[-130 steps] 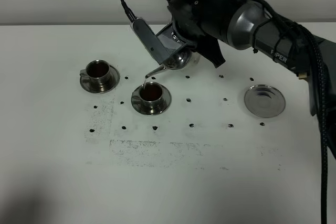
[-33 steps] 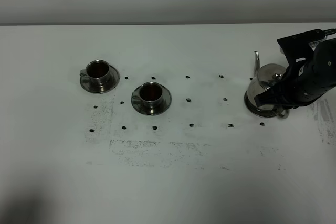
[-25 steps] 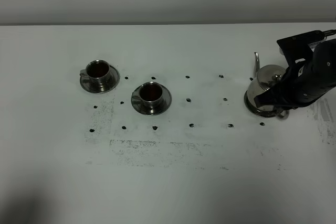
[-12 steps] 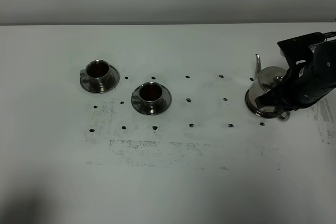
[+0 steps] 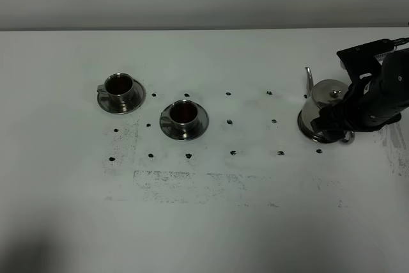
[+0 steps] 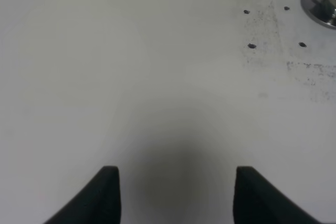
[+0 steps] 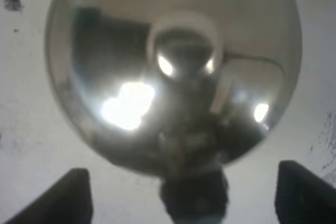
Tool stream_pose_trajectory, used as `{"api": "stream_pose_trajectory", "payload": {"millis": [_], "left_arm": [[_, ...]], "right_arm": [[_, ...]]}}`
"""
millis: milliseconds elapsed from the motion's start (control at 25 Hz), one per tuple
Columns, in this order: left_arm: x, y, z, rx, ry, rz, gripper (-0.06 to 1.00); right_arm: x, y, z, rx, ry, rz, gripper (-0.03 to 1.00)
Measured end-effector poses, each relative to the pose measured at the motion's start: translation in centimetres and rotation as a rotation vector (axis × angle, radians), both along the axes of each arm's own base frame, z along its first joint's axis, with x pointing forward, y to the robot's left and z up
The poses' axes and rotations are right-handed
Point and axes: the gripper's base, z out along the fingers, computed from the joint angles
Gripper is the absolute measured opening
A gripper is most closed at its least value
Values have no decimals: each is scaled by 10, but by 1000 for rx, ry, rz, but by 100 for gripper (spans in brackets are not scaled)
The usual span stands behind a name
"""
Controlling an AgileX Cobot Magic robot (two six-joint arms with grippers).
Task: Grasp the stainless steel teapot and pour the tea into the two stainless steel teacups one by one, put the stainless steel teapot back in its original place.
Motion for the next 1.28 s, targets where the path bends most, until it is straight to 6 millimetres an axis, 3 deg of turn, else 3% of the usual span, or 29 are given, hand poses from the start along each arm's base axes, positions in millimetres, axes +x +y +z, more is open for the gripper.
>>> {"api": "stream_pose_trajectory", "payload": {"millis": [160,320,520,680,960,1280], "left_arm": [[0,0,0,0,0,0,47],[0,0,0,0,0,0,47],[0,0,0,0,0,0,47],[0,0,0,0,0,0,47],[0,0,0,0,0,0,47],[0,0,0,0,0,0,47]], "right_arm": [[-3,-1,17,6,-44,0,69],[-18,-3,62,18,-132,-3,65],[-63,-10,129,39,-267,-11,54],[-116,-16,158,88,-381,-22,45],[-203,-24,168,198,-545,-36,30],[-284,-31,156,263,-559,-22,17]]}}
